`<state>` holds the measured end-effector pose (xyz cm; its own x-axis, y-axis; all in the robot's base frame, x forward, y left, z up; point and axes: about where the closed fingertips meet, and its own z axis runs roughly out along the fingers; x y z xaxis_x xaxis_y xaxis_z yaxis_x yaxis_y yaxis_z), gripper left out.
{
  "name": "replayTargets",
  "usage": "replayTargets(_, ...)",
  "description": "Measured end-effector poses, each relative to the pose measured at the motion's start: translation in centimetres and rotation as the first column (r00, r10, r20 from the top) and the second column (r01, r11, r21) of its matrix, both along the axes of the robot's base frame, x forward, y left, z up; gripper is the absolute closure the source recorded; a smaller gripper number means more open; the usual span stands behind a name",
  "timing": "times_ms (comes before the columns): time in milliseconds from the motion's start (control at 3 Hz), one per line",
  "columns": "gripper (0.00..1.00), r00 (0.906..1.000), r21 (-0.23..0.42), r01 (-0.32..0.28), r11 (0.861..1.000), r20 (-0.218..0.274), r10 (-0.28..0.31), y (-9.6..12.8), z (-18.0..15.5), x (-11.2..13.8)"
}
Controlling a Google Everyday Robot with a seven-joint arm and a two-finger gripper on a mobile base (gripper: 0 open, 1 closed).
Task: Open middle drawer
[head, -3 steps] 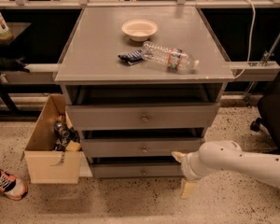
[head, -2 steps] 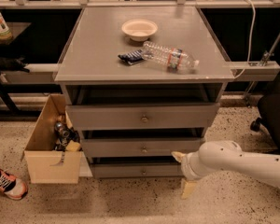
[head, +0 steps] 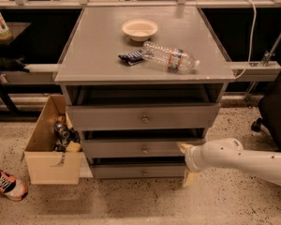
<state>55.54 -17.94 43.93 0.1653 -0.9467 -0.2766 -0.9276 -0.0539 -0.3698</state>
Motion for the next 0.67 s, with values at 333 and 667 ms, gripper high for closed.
replayTargets(333, 0.0, 0.999, 0.019, 0.007, 1.0, 0.043, -0.008, -0.8, -0.3, 2.3)
replayTargets(667, 0.0, 0.998, 0.043, 0.003, 0.999, 0.063, -0.006, -1.0, -1.0, 4.6)
